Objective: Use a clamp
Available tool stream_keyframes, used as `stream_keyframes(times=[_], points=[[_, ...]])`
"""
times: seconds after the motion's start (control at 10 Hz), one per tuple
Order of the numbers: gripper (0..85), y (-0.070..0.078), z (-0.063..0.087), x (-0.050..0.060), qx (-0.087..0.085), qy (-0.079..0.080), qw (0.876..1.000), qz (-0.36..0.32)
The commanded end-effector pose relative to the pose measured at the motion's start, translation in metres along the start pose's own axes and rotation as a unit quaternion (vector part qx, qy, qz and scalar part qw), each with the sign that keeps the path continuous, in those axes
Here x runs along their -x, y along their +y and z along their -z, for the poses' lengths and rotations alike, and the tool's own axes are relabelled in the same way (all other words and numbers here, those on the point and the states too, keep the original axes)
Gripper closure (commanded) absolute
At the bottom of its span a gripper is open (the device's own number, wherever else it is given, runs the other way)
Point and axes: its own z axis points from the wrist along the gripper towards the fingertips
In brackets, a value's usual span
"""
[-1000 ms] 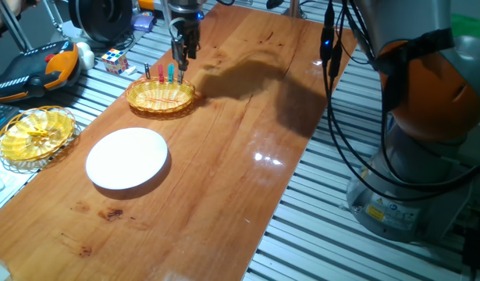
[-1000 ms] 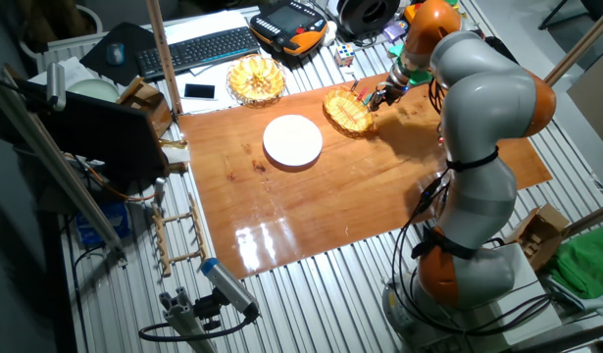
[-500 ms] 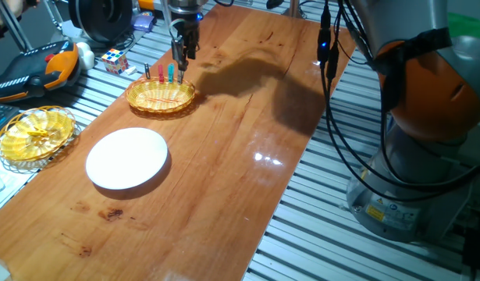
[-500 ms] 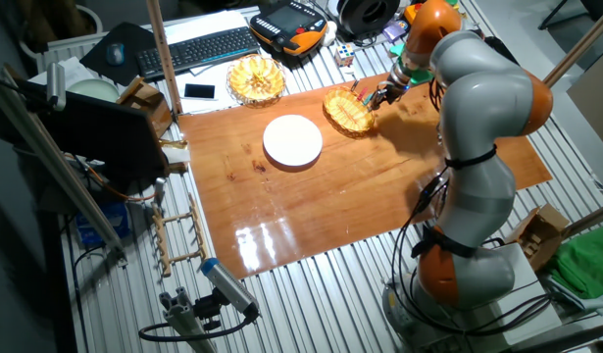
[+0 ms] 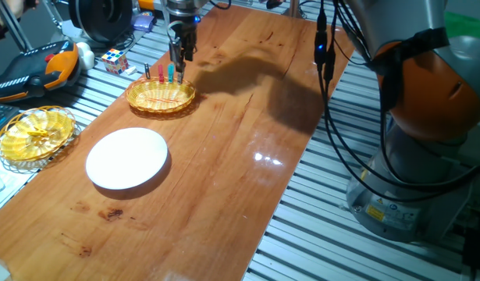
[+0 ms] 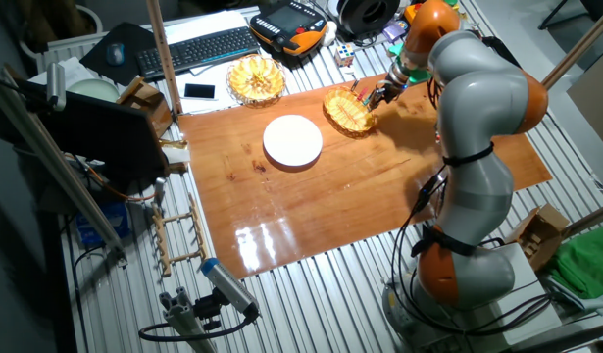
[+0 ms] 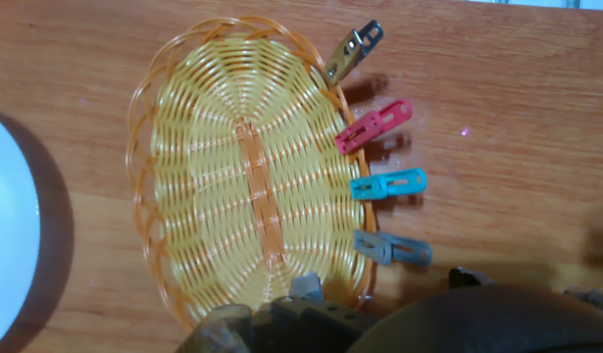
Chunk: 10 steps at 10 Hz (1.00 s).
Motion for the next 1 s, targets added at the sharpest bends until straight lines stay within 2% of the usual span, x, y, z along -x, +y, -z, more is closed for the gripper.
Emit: stream_keyframes(times=[0.0,0.2,0.5,0.9], points=[[18.0,-0.001,-0.002,0.001,0.003,0.000,1.000,0.001],[18.0,-0.006,-0.006,0.002,0.009,0.000,1.000,0.005],[19.3,-0.010,-0.012,0.002,0.034,0.001,0.999,0.009],[22.3,-0.007,-0.013,0.005,0.046,0.004,0.999,0.016]])
